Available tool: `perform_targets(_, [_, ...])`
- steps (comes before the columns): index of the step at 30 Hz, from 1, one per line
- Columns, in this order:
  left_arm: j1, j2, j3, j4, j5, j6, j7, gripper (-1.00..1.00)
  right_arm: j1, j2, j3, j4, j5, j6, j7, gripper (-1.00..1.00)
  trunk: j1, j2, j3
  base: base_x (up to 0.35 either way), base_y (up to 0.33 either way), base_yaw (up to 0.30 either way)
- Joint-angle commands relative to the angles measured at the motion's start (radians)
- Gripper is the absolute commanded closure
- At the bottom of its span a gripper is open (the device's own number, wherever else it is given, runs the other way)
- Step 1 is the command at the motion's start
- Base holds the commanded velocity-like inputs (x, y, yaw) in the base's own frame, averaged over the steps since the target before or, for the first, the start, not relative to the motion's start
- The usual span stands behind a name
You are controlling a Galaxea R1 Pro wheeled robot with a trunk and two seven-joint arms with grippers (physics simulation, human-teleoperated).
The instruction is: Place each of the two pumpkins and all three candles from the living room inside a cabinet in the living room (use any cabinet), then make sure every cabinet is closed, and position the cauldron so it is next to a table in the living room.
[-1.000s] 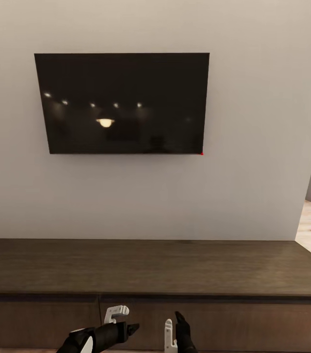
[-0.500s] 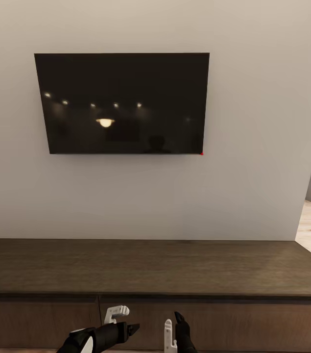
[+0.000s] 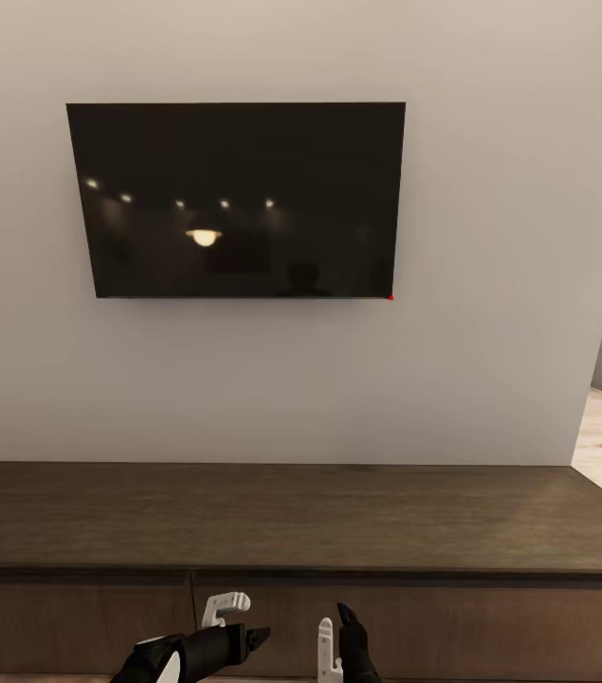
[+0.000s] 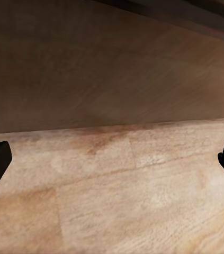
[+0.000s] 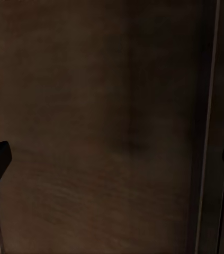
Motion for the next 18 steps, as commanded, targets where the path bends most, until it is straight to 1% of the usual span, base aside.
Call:
perform_targets(1, [0.000, 0.000, -0.001, -0.001, 0.010, 0.009, 0.001, -1.00, -0.001, 0.000, 0.004, 0.000, 0.009, 0.009, -0.004, -1.00, 0.000, -0.001, -0.001, 0.000, 0.000, 0.000])
perform_targets(13, [0.000, 0.000, -0.001, -0.002, 0.010, 0.009, 0.000, -1.00, -0.001, 0.000, 0.004, 0.004, 0.009, 0.007, -0.002, -1.00, 0.000, -0.001, -0.001, 0.000, 0.000, 0.000])
perform_targets(18, [0.000, 0.000, -0.001, -0.001, 0.010, 0.009, 0.000, -1.00, -0.001, 0.000, 0.004, 0.007, 0.009, 0.007, 0.001, -1.00, 0.000, -0.001, -0.001, 0.060, 0.000, 0.000])
